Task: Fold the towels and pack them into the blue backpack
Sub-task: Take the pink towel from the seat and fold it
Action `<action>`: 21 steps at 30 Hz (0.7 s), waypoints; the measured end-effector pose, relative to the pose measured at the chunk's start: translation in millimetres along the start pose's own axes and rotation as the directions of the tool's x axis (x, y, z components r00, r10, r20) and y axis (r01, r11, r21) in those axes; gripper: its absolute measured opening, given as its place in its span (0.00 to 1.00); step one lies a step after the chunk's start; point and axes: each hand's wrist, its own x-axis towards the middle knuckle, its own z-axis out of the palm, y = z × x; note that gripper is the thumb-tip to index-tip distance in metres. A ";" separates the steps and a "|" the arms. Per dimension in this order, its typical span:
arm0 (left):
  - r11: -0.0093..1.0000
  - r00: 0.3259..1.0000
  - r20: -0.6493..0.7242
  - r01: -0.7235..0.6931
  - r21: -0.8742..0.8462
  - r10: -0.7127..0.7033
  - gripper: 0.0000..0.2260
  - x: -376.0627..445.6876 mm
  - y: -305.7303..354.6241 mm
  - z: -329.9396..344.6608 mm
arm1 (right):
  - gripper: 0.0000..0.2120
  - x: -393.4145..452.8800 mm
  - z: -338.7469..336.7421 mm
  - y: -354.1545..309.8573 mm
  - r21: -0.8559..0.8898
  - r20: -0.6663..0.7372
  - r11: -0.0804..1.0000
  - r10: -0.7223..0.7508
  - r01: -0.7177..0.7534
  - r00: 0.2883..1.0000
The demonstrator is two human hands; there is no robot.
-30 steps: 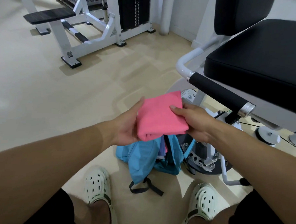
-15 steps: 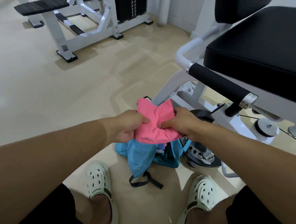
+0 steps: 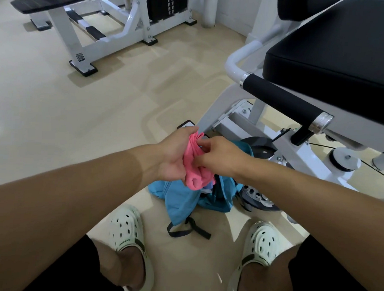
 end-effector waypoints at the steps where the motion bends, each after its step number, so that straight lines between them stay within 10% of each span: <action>1: 1.000 1.000 -0.002 0.008 0.001 -0.008 0.23 1.3 0.3 -0.8 | 0.11 -2.4 0.2 -0.3 0.014 0.016 1.000 -0.009 0.009 1.000; 13: 0.956 0.995 0.099 -0.018 0.294 -0.012 0.13 -7.1 5.6 -13.2 | 0.12 -5.6 -21.4 10.1 -0.295 0.061 0.936 -0.184 0.194 0.981; 15: 0.848 0.994 -0.001 -0.091 0.522 0.107 0.17 -2.2 4.9 -23.3 | 0.22 -8.4 -40.7 4.4 -0.255 0.121 0.946 -0.174 0.200 0.977; 18: 0.614 0.975 -0.024 -0.121 0.780 0.223 0.55 2.1 7.2 -42.9 | 0.33 -6.4 -64.1 8.1 -0.202 0.202 0.965 -0.125 0.167 0.971; 21: 0.484 0.969 0.123 -0.214 0.848 0.214 0.45 5.8 10.7 -54.6 | 0.34 -4.9 -74.5 14.9 -0.149 0.269 0.977 -0.109 0.153 0.957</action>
